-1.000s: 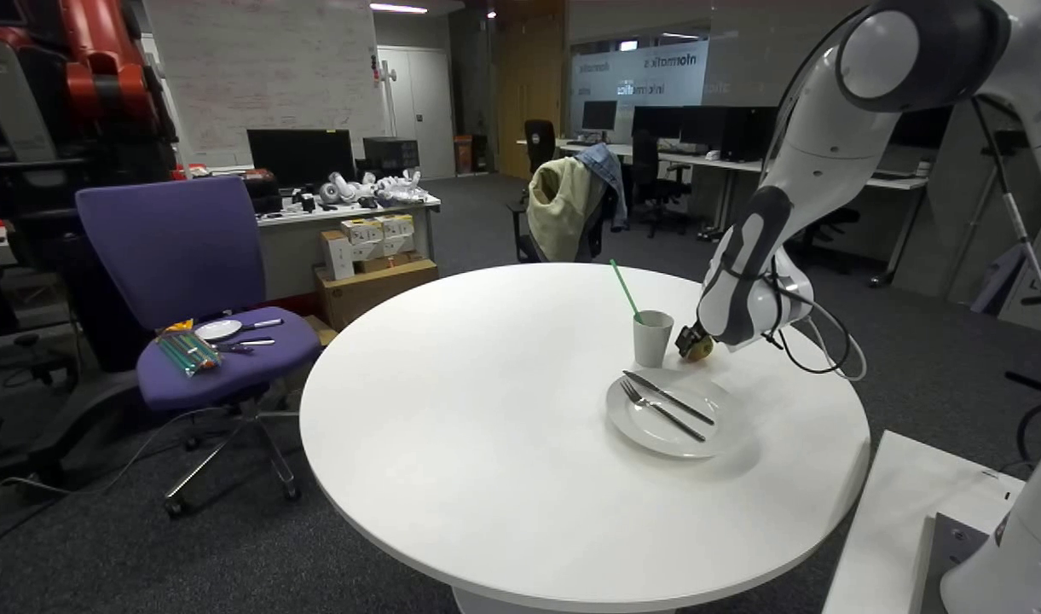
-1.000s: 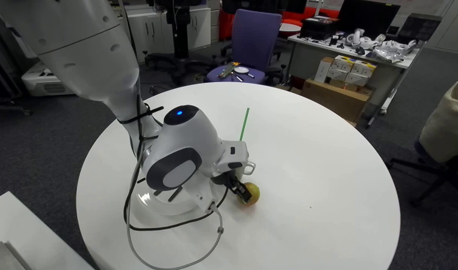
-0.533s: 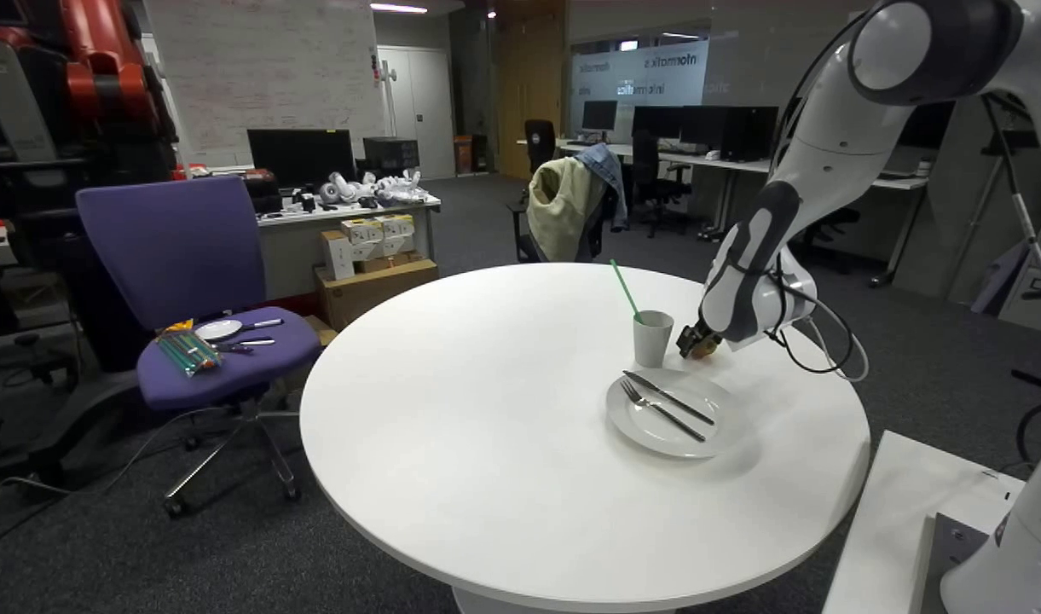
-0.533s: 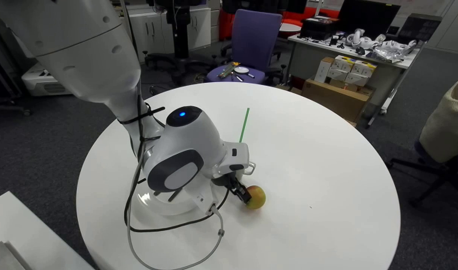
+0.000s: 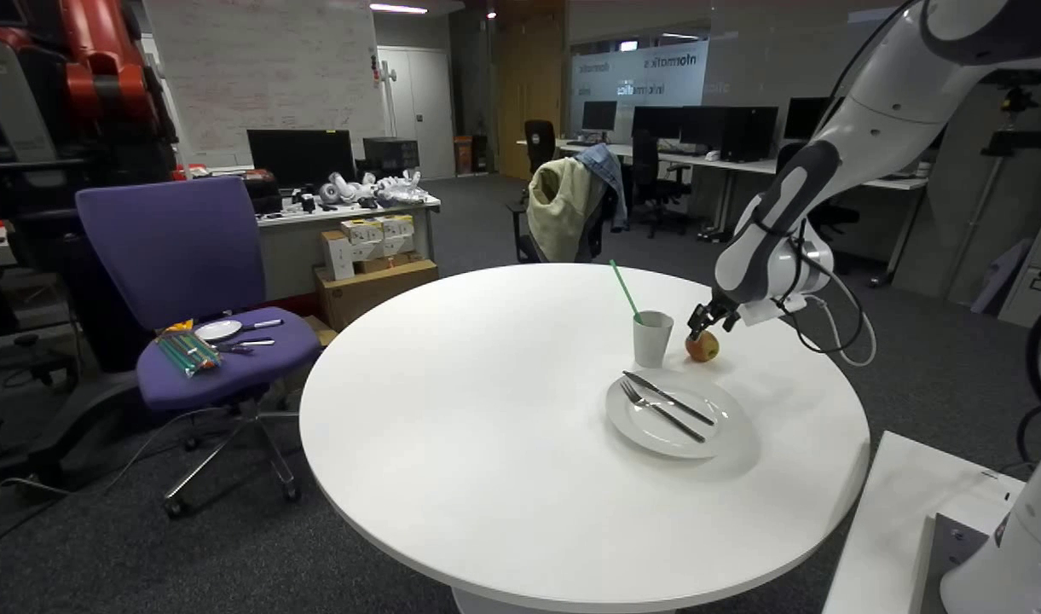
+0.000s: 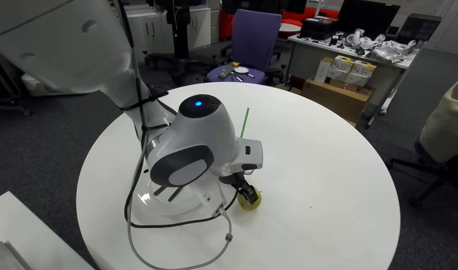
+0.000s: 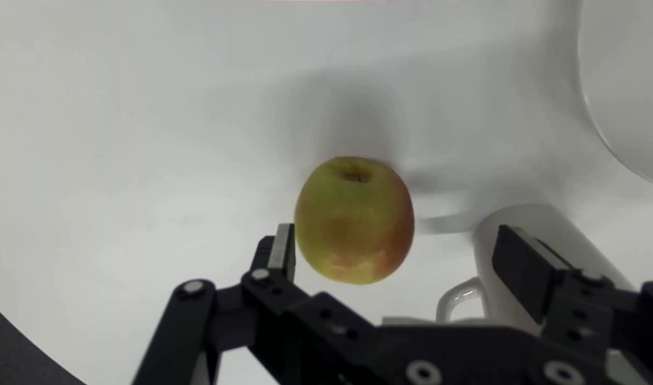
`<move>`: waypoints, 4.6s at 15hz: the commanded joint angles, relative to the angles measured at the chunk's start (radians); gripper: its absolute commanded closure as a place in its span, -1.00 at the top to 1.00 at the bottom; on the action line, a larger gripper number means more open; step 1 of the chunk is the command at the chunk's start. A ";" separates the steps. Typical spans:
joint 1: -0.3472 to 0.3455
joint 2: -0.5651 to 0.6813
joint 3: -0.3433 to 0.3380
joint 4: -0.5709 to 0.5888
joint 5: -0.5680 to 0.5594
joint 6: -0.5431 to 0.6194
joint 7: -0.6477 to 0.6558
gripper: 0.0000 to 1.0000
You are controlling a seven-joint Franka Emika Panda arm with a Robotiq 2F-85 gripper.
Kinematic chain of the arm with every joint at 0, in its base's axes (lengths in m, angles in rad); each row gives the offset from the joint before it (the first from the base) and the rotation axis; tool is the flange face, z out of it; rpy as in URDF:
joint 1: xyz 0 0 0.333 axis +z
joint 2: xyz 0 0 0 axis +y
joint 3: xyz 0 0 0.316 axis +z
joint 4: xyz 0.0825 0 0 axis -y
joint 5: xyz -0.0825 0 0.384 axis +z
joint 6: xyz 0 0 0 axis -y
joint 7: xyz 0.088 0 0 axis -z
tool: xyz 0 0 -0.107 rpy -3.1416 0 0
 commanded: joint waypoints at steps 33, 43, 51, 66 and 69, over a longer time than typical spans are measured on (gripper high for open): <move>0.080 0.275 -0.141 0.595 0.488 -0.786 0.137 1.00; 0.086 0.274 -0.148 0.590 0.478 -0.778 0.134 -0.70; 0.087 0.254 -0.152 0.563 0.479 -0.755 0.126 -1.00; 0.100 0.156 -0.169 0.449 0.466 -0.669 0.087 -1.00; 0.113 0.106 -0.174 0.396 0.454 -0.620 0.075 -1.00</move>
